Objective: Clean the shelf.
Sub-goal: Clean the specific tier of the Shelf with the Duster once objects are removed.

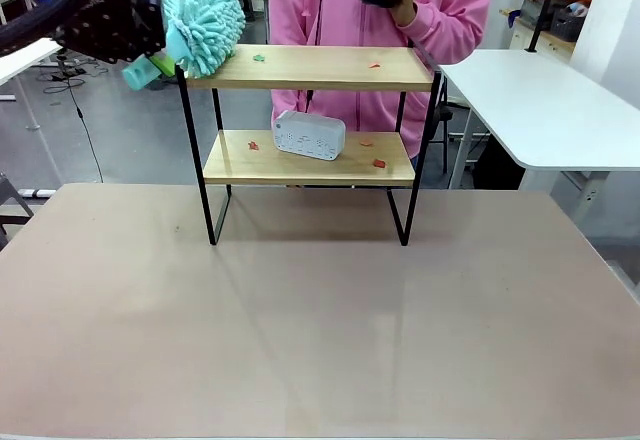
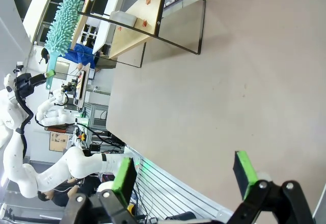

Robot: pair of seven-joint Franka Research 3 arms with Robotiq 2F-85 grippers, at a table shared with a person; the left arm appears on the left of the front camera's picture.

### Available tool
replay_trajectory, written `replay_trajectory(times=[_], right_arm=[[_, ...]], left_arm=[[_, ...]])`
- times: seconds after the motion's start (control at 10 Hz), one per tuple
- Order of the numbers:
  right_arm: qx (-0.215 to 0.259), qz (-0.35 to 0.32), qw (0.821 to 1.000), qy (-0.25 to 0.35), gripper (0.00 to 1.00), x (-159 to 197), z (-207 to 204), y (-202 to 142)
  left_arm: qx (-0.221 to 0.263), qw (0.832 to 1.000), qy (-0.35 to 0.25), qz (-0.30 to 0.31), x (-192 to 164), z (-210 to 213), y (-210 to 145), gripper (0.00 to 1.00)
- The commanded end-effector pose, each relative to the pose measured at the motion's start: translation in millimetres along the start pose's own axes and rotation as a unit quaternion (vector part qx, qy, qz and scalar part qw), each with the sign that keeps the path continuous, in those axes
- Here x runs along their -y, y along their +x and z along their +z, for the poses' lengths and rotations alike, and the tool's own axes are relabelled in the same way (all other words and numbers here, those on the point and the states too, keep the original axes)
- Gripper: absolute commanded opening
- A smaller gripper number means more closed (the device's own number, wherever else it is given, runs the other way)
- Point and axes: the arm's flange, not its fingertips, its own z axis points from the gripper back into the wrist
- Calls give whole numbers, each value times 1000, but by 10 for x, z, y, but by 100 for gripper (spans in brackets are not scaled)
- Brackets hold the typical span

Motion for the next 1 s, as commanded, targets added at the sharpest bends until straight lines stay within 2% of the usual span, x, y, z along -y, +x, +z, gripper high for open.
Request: replay_trajectory(times=[0.0, 0.5, 0.9], right_arm=[[8, 12, 1000, 9, 100, 3, -13, 8], [8, 12, 1000, 9, 100, 3, -13, 8], [8, 12, 1000, 9, 100, 3, -13, 8]], left_arm=[[0, 1000, 17, 1, 118, -47, 51, 13], [-15, 999, -31, -36, 403, -163, 58, 13], [-42, 990, -83, -104, 725, -286, 85, 13]])
